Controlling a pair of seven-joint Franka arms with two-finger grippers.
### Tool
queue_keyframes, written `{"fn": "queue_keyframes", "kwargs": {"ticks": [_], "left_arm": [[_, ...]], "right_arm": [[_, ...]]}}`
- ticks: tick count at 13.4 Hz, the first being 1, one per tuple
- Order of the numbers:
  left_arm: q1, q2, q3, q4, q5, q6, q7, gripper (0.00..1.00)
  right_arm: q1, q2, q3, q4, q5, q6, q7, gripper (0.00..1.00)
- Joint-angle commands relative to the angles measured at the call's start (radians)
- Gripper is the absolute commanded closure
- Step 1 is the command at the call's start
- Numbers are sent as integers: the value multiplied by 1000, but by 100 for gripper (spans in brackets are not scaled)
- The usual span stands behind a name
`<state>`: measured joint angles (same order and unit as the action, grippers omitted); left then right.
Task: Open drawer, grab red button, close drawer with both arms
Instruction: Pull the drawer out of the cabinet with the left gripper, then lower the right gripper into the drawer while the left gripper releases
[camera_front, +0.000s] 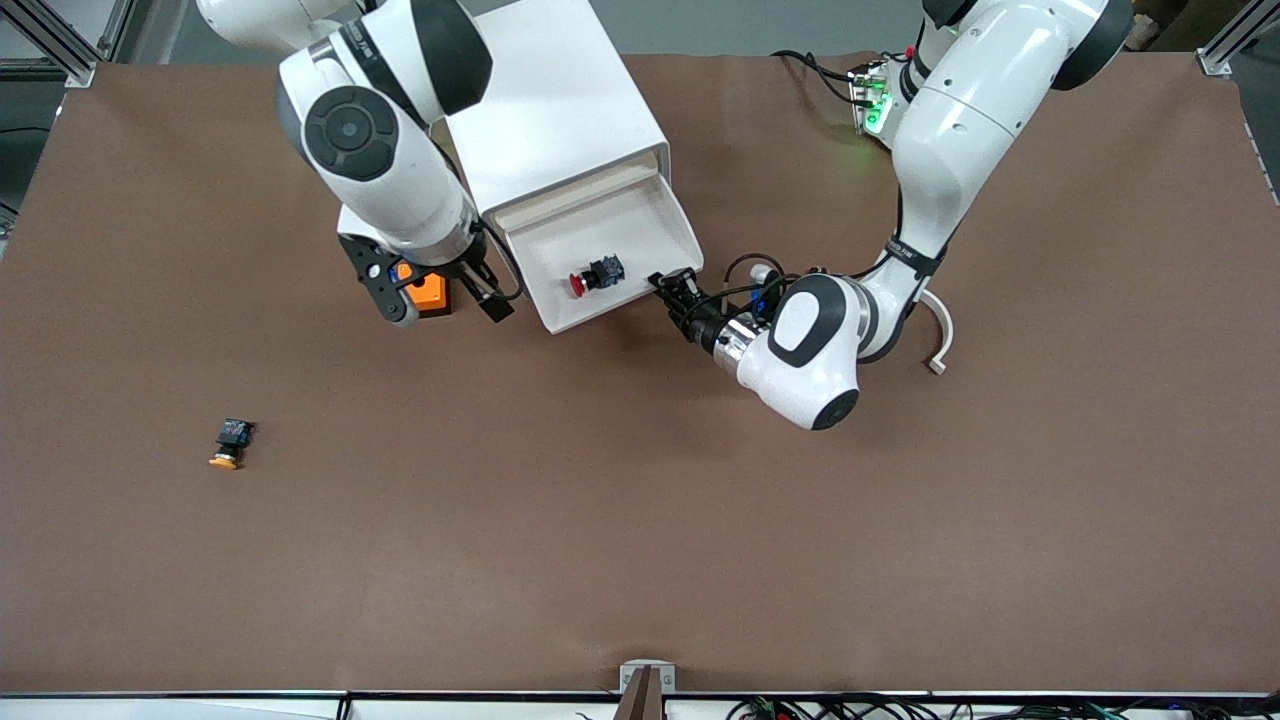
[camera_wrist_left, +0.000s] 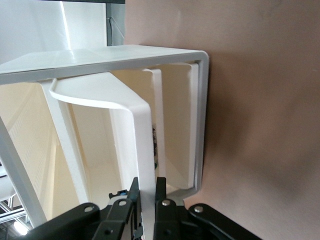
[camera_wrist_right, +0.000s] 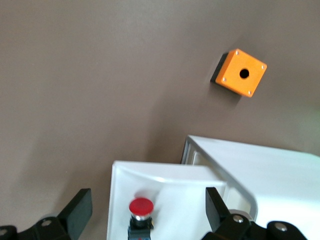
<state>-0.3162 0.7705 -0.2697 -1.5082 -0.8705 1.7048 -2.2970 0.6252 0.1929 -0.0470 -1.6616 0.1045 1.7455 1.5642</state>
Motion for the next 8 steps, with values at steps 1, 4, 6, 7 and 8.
{"fn": "queue_keyframes", "kwargs": {"ticks": [1, 4, 6, 7, 8], "left_arm": [[3, 41, 18, 62, -15, -21, 66, 50], [2, 38, 18, 62, -2, -22, 65, 0], [9, 30, 20, 63, -4, -24, 67, 0], [37, 29, 24, 84, -5, -30, 67, 0], [55, 30, 24, 118, -4, -57, 70, 0]], "right_arm": [[76, 23, -7, 23, -25, 20, 76, 0], [125, 62, -7, 23, -26, 119, 172, 0], [157, 85, -7, 23, -28, 163, 195, 0], [181, 108, -8, 23, -35, 172, 197, 0], [204, 126, -8, 23, -60, 175, 206, 0]]}}
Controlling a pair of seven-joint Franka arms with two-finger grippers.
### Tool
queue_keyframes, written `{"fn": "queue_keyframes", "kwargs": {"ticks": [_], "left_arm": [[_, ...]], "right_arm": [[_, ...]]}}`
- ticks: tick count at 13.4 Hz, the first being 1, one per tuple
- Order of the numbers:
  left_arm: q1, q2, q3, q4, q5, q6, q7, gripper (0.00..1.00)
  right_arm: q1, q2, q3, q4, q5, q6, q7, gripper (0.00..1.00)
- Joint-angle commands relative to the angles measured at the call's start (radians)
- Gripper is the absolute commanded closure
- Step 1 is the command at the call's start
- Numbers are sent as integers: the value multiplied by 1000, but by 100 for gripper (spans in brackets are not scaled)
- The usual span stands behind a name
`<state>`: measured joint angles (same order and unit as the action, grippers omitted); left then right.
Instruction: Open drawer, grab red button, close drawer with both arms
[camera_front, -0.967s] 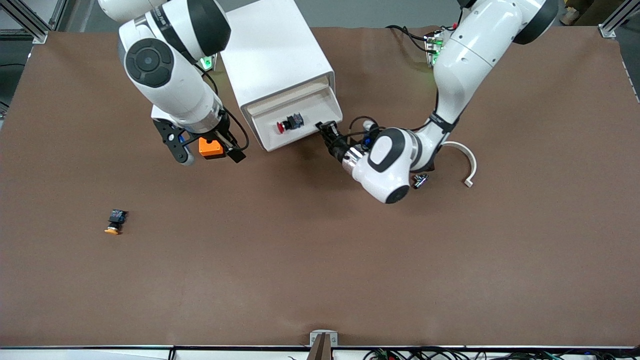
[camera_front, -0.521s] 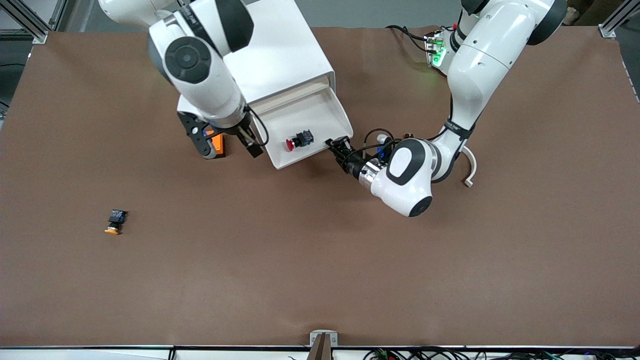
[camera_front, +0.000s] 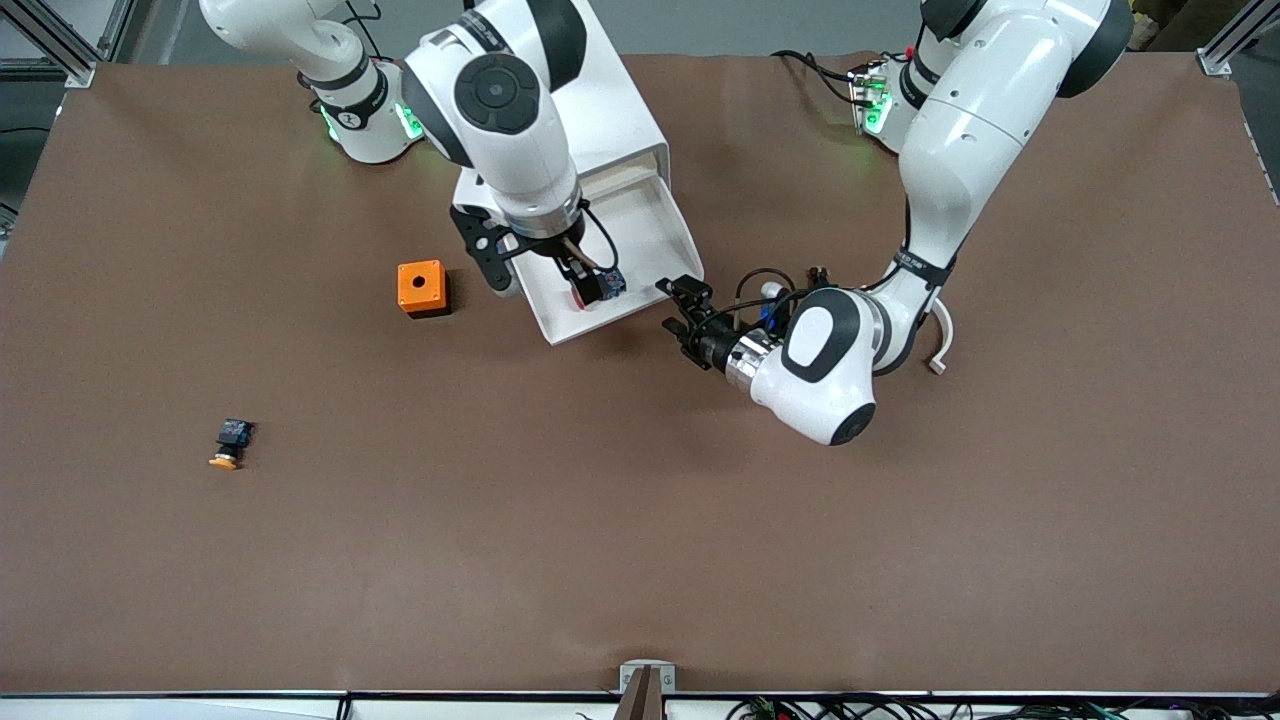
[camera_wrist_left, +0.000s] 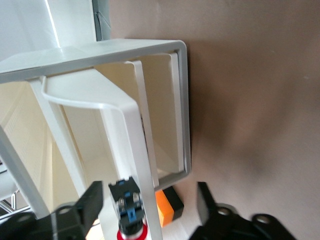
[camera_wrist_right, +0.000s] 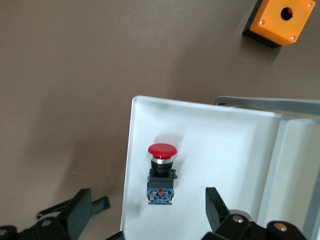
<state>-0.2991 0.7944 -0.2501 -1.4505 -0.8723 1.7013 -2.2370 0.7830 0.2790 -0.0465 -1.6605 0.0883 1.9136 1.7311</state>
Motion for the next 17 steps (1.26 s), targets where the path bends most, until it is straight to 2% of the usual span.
{"fn": "queue_keyframes", "kwargs": {"ticks": [1, 6, 9, 13, 17], "left_arm": [[60, 5, 6, 83, 21, -83, 20, 0], [153, -37, 0, 169, 269, -112, 36, 0], [199, -84, 0, 191, 376, -112, 98, 0], [221, -155, 2, 191, 492, -120, 279, 0], [238, -191, 5, 191, 558, -121, 335, 0]], "right_arm": [[65, 61, -7, 22, -64, 21, 57, 0], [119, 164, -7, 21, -71, 113, 87, 0], [128, 183, -9, 18, -90, 108, 87, 0], [127, 184, -9, 15, -111, 84, 82, 0], [127, 184, -9, 15, -116, 79, 77, 0]]}}
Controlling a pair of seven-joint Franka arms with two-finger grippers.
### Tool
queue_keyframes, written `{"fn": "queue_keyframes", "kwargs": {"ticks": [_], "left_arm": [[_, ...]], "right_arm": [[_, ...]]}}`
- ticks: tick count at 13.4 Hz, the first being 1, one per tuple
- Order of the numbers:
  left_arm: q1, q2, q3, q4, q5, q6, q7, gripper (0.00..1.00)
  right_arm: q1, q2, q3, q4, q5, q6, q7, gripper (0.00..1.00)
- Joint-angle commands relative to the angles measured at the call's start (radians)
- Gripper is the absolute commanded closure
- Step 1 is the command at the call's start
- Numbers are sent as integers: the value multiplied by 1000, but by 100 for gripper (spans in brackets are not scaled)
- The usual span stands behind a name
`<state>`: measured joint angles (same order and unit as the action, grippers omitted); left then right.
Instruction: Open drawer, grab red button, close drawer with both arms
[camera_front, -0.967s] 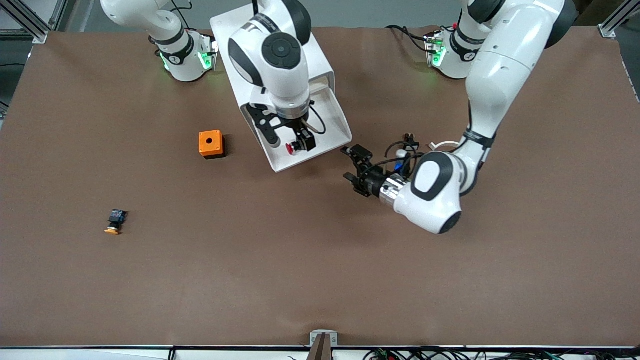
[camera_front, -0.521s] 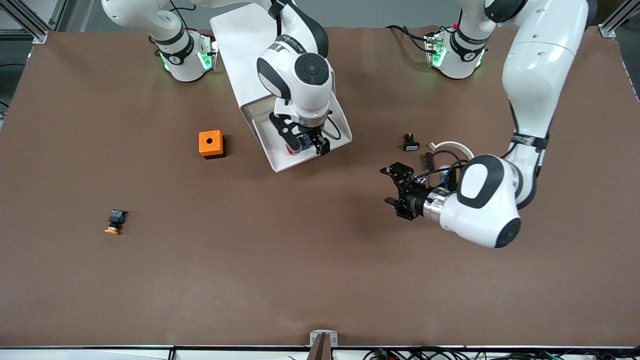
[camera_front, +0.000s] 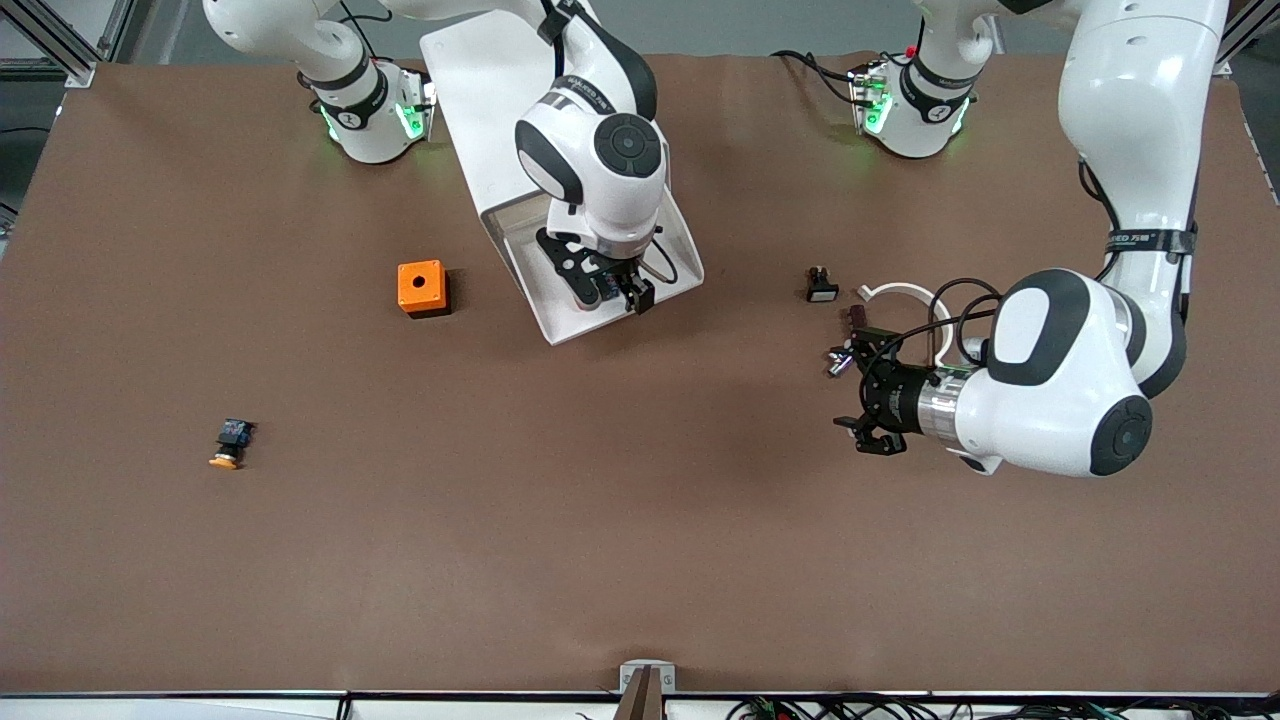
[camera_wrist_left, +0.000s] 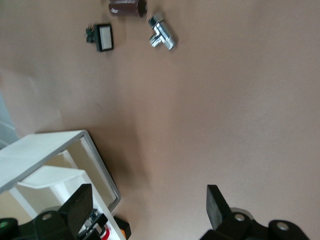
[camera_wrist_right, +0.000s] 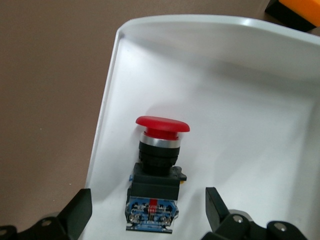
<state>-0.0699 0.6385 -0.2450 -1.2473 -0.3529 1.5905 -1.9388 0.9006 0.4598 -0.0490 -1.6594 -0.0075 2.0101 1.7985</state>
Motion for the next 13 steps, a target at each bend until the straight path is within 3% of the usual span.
{"fn": "queue_keyframes", "kwargs": {"ticks": [1, 8, 9, 10, 13], "left_arm": [[9, -51, -2, -14, 70, -11, 58, 0], [9, -109, -7, -17, 175, -21, 271, 0], [9, -112, -8, -17, 192, -23, 305, 0], [7, -114, -10, -17, 212, -26, 360, 0], [7, -140, -11, -20, 242, -32, 509, 0]], "right_arm": [[9, 3, -6, 13, -19, -19, 9, 0], [15, 0, -5, 20, -19, -79, 7, 0], [15, 0, -5, 20, -17, -77, 6, 8], [15, 0, -5, 21, -16, -76, 6, 25], [15, 0, -5, 24, -5, -70, 13, 95]]}}
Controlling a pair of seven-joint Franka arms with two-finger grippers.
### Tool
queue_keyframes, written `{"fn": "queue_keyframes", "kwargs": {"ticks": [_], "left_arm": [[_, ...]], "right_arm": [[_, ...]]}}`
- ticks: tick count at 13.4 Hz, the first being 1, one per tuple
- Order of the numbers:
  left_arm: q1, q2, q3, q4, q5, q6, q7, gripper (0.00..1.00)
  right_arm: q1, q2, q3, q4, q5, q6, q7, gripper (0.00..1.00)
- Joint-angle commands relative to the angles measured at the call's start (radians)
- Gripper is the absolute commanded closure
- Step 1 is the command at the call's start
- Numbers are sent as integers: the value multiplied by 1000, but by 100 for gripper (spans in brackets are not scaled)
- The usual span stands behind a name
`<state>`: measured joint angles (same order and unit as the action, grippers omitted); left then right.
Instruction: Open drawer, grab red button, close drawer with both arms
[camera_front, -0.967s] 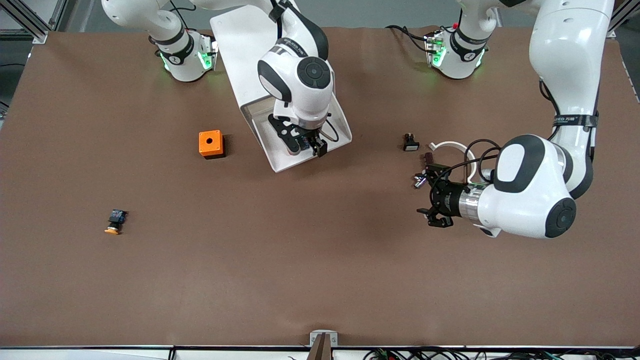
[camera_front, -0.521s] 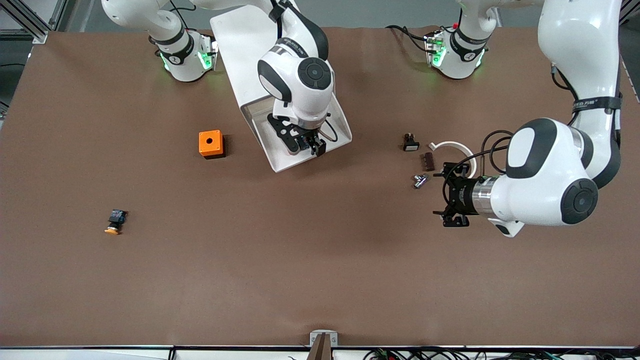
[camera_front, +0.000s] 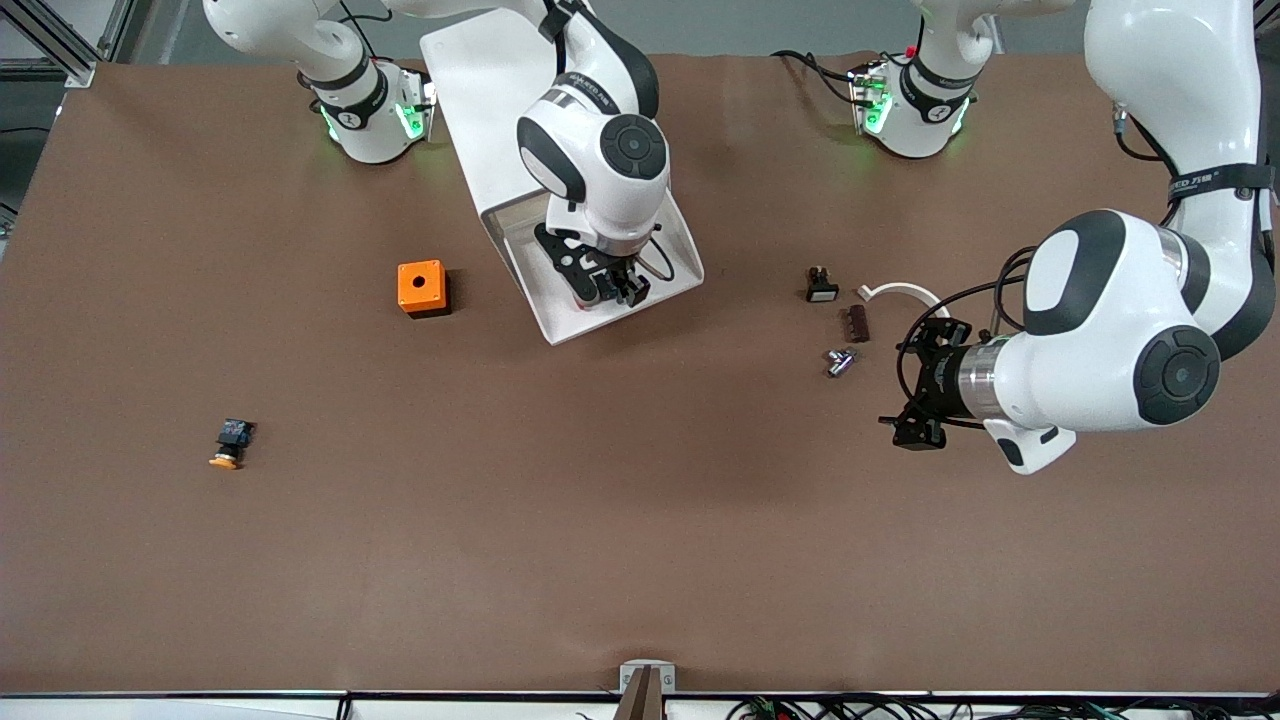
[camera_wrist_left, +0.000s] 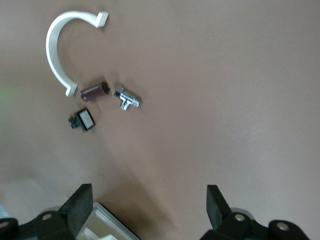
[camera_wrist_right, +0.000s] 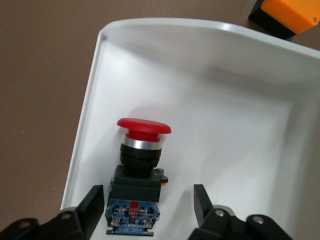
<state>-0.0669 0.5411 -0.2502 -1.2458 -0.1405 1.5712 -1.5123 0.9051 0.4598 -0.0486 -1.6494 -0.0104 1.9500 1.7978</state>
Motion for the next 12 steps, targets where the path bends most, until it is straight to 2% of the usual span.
{"fn": "queue_keyframes", "kwargs": {"ticks": [1, 4, 7, 9, 12], "left_arm": [[4, -47, -4, -23, 30, -13, 125, 0], [4, -73, -6, -33, 53, -20, 220, 0], [-1, -82, -6, -34, 67, -26, 288, 0], [-4, -86, -7, -40, 75, -26, 351, 0], [-31, -78, -11, -46, 100, -10, 421, 0]], "right_arm": [[12, 0, -5, 25, 0, -11, 17, 100], [-3, -1, -7, 72, 1, -19, 11, 100], [-80, -1, -8, 161, 1, -58, -11, 100], [-139, -6, -8, 209, 1, -97, -149, 100], [-225, -44, -13, 204, -16, -123, -422, 100]]}}
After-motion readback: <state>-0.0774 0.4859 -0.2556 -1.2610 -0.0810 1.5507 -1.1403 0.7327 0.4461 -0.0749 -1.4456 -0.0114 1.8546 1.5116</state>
